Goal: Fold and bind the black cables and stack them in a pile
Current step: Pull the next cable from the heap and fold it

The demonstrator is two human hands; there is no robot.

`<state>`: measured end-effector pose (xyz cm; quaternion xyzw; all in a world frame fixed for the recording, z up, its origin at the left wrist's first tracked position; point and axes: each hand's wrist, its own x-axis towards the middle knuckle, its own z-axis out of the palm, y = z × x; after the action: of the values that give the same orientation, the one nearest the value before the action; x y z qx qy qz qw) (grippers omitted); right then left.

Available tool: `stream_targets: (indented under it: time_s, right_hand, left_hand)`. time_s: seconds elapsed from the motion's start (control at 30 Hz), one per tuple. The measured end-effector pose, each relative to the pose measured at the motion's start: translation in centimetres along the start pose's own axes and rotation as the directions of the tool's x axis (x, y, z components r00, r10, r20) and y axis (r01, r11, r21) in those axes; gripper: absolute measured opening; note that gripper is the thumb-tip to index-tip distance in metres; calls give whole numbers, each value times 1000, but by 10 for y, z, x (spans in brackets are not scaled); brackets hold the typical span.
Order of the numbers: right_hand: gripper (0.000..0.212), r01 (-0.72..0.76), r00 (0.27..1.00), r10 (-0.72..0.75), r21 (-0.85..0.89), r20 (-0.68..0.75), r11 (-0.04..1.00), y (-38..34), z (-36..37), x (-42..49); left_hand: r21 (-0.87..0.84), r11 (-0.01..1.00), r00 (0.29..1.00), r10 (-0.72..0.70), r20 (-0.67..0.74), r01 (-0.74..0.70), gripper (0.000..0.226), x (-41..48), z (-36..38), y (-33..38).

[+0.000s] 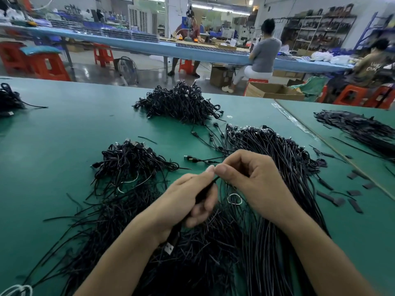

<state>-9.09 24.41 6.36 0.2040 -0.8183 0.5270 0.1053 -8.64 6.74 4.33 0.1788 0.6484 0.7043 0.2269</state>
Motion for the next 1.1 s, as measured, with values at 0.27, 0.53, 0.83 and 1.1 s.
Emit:
stream_targets:
  time_s: [0.27, 0.53, 0.83, 1.1]
  right_hand:
    - [31, -113, 968, 155, -206, 199, 972, 7, 33, -24]
    - [17, 70, 980, 7, -370, 201, 926, -13, 9, -24]
    - [17, -71, 997, 71, 32, -2, 997, -5, 3, -19]
    - [11, 17, 993, -24, 68, 112, 998, -9, 1, -20]
  left_hand:
    - [-665, 683, 953, 209, -219, -303, 43, 6, -6, 6]
    - [449, 868, 896, 357, -263, -214, 45, 12, 3, -16]
    - [-133, 989, 998, 65, 24, -61, 53, -1, -2, -2]
    - [-409, 910, 972, 34, 231, 65, 50, -4, -8, -1]
